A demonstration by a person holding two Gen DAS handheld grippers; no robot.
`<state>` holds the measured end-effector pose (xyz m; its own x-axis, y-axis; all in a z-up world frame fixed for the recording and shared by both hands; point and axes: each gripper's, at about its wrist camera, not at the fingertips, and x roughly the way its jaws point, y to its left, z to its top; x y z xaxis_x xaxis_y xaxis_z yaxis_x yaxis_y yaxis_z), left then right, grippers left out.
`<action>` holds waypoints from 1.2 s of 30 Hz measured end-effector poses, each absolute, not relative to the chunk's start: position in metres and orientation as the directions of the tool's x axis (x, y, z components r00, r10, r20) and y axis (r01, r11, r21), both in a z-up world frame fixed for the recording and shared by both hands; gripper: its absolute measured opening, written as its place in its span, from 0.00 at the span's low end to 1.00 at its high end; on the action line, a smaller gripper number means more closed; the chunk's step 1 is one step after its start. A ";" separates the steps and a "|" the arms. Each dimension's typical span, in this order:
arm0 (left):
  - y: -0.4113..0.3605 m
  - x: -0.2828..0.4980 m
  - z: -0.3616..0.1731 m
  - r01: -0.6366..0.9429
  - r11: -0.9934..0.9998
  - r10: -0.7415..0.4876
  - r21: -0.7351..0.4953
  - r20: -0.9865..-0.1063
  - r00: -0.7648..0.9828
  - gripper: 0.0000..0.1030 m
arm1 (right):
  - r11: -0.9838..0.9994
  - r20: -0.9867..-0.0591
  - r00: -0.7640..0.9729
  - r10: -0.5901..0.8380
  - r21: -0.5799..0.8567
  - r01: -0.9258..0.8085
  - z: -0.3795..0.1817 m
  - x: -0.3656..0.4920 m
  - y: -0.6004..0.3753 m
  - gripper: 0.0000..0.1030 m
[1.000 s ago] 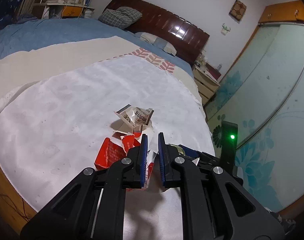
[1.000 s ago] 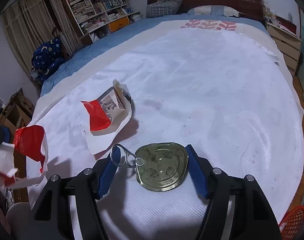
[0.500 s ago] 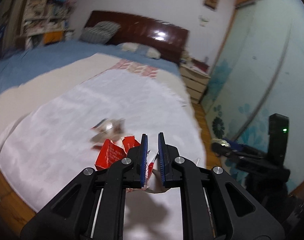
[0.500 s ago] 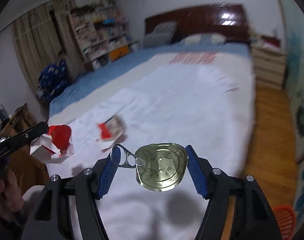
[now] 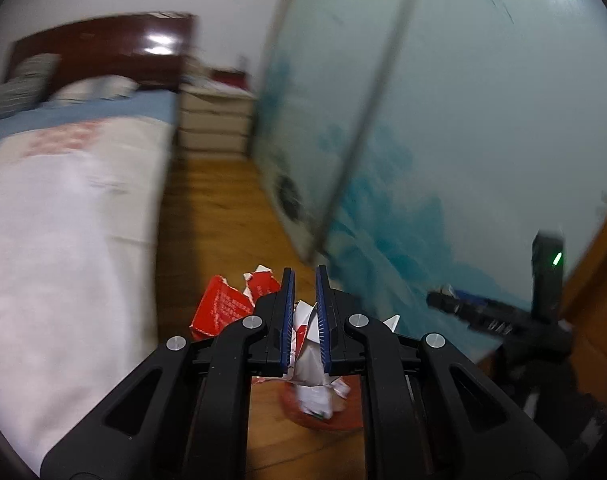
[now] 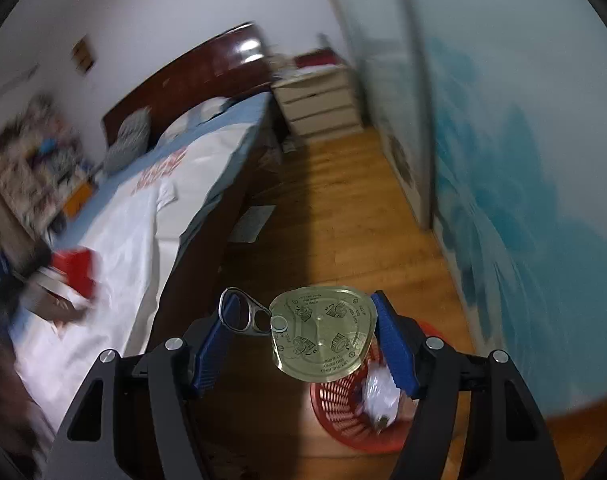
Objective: Collect trash
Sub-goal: 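Carry the wrapper and can lid to the orange basket and open both tools, then move both tools back over the bed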
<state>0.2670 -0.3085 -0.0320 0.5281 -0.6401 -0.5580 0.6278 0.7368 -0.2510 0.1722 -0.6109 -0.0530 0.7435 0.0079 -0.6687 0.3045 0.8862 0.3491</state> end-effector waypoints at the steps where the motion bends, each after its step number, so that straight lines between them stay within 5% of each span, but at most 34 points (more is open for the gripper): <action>1: -0.335 0.268 -0.045 0.650 0.720 -0.644 -0.242 -0.582 0.496 0.10 | 0.874 -0.675 0.738 0.009 0.364 0.322 -0.057 0.166 -0.620 0.66; 13: -0.449 0.277 -0.139 0.695 0.668 -0.602 -0.266 -0.742 0.295 0.13 | 0.737 -0.740 0.659 0.135 0.519 0.433 -0.111 0.175 -0.676 0.70; 14: -0.449 0.278 -0.142 0.689 0.668 -0.604 -0.281 -0.746 0.281 0.18 | 0.720 -0.739 0.658 0.147 0.536 0.441 -0.113 0.178 -0.677 0.73; 16: -0.446 0.279 -0.143 0.688 0.667 -0.609 -0.286 -0.741 0.283 0.62 | 0.699 -0.713 0.681 0.167 0.573 0.428 -0.112 0.179 -0.678 0.86; 18: -0.440 0.277 -0.142 0.685 0.663 -0.629 -0.303 -0.723 0.288 0.70 | 0.706 -0.725 0.675 0.138 0.550 0.446 -0.112 0.185 -0.677 0.91; 29: -0.364 0.270 -0.119 0.628 0.727 -0.585 -0.277 -0.729 0.356 0.72 | 0.678 -0.718 0.672 0.180 0.586 0.445 -0.116 0.203 -0.665 0.92; 36: -0.169 0.253 -0.076 0.432 0.886 -0.407 -0.170 -0.732 0.547 0.80 | 0.751 -0.725 0.648 0.235 0.558 0.353 -0.110 0.243 -0.600 0.92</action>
